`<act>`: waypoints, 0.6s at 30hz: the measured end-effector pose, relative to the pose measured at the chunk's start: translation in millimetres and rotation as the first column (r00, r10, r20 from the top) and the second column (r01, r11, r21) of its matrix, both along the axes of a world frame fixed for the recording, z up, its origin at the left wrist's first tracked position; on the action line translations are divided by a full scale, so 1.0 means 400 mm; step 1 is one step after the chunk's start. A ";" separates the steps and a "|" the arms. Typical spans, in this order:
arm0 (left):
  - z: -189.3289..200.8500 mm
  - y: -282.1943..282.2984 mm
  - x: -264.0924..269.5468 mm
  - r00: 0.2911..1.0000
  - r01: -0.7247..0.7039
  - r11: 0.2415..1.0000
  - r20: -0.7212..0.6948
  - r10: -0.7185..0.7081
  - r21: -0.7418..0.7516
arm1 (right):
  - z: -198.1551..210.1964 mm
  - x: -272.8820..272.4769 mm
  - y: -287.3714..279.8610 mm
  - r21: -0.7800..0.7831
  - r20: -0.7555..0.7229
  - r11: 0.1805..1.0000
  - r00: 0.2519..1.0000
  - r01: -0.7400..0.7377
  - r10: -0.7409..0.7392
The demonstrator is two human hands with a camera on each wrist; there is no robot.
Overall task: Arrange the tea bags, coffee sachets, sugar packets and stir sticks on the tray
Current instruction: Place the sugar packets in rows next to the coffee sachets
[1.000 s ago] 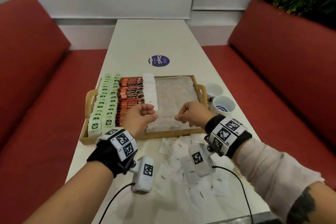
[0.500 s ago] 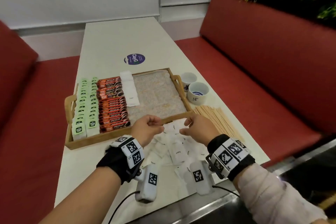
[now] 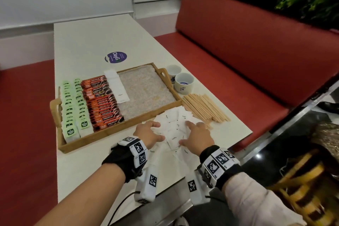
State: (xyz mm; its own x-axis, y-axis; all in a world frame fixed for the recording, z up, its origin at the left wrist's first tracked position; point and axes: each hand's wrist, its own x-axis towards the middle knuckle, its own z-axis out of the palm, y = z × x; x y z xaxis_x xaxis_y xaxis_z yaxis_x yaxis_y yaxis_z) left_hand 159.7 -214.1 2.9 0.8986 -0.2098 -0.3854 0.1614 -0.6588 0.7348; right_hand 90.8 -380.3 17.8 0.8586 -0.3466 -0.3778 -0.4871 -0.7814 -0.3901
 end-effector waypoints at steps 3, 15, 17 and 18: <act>-0.005 0.013 -0.006 0.998 0.044 0.999 -0.034 -0.043 0.032 | -0.008 -0.003 0.032 -0.001 0.003 1.000 1.000 0.000 0.000; -0.024 0.098 -0.016 0.999 0.008 0.992 -0.044 -0.003 0.126 | -0.027 -0.011 0.146 0.080 0.081 0.995 0.995 -0.067 0.061; -0.025 0.113 -0.019 0.999 -0.016 0.991 -0.043 0.022 0.135 | -0.029 -0.011 0.163 0.109 0.097 0.991 0.993 -0.081 0.070; -0.026 0.120 -0.021 0.999 -0.030 0.990 -0.040 0.036 0.139 | -0.030 -0.012 0.170 0.126 0.103 0.988 0.992 -0.091 0.078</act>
State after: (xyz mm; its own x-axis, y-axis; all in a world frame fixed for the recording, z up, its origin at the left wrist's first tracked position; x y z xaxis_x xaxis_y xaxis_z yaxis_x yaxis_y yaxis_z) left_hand 151.4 -166.0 -7.3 0.8865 -0.1226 -0.4461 0.2133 -0.7474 0.6292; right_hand 86.2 -312.2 5.9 0.9177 -0.2247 -0.3276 -0.3760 -0.7575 -0.5337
